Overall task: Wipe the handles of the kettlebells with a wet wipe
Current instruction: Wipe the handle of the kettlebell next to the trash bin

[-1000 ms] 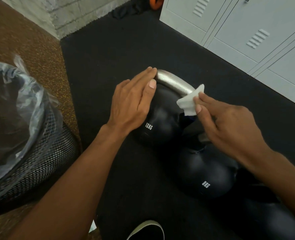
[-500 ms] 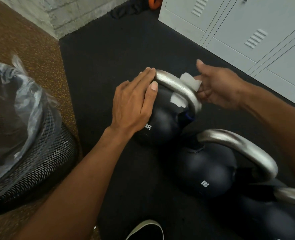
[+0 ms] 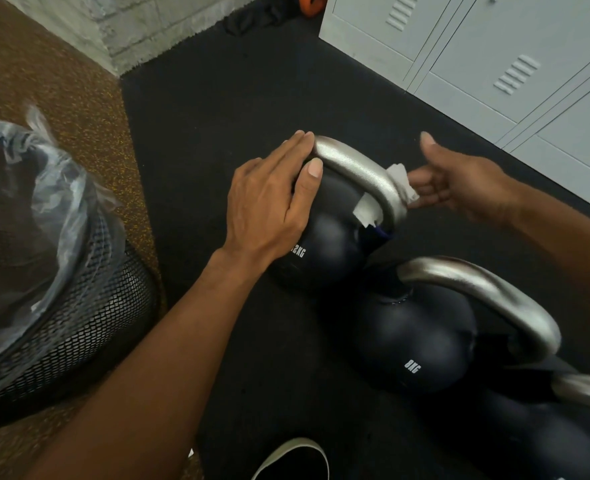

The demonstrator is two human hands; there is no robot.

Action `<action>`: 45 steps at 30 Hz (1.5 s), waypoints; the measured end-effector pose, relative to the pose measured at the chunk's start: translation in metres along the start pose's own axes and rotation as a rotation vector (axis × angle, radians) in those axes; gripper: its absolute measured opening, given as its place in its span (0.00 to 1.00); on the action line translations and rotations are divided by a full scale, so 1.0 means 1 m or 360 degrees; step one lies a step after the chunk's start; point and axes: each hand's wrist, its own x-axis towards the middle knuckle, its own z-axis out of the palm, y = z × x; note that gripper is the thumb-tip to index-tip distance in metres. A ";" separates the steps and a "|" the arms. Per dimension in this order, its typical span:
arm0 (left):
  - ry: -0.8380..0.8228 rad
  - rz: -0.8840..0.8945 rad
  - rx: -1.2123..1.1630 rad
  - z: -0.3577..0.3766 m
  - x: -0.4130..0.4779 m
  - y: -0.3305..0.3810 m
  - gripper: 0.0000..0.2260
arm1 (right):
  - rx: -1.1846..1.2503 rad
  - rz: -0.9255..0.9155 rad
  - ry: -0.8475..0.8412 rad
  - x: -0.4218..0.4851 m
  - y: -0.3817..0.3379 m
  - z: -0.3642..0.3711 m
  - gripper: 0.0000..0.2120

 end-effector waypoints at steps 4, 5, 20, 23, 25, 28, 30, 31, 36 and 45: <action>0.0037 0.0009 -0.0044 0.003 -0.002 0.001 0.26 | -0.0080 -0.0256 0.0043 -0.039 -0.006 0.008 0.27; 0.0047 0.0011 -0.0047 0.004 -0.003 0.001 0.25 | -0.0225 -0.0292 0.0136 -0.051 -0.008 0.014 0.27; 0.0086 -0.0301 -0.0625 -0.002 -0.003 -0.002 0.21 | -0.1998 -0.1179 0.0580 -0.021 -0.033 0.089 0.28; 0.0110 -0.0547 -0.1044 -0.004 0.000 -0.004 0.23 | -0.2134 -0.1171 0.0426 -0.007 -0.048 0.091 0.31; 0.0160 -0.0622 -0.1110 -0.007 0.002 -0.006 0.24 | -0.2178 -0.1164 0.0360 -0.004 -0.054 0.092 0.32; 0.0243 -0.0698 -0.1095 -0.009 0.004 -0.009 0.24 | -0.2300 -0.1202 0.0409 -0.005 -0.051 0.092 0.31; 0.0287 -0.0757 -0.1090 -0.010 0.002 -0.011 0.25 | -0.2469 -0.1210 0.0418 -0.003 -0.049 0.097 0.31; 0.0291 -0.0780 -0.1086 -0.010 0.001 -0.012 0.26 | -0.2570 -0.1210 0.0404 -0.001 -0.050 0.101 0.31; 0.0262 -0.0857 -0.1057 -0.009 -0.005 -0.011 0.27 | -0.2881 -0.1198 0.0171 0.014 -0.081 0.129 0.23; 0.0021 -0.0908 -0.1129 -0.006 0.009 -0.013 0.30 | -0.2328 -0.0739 -0.0291 0.055 -0.132 0.106 0.16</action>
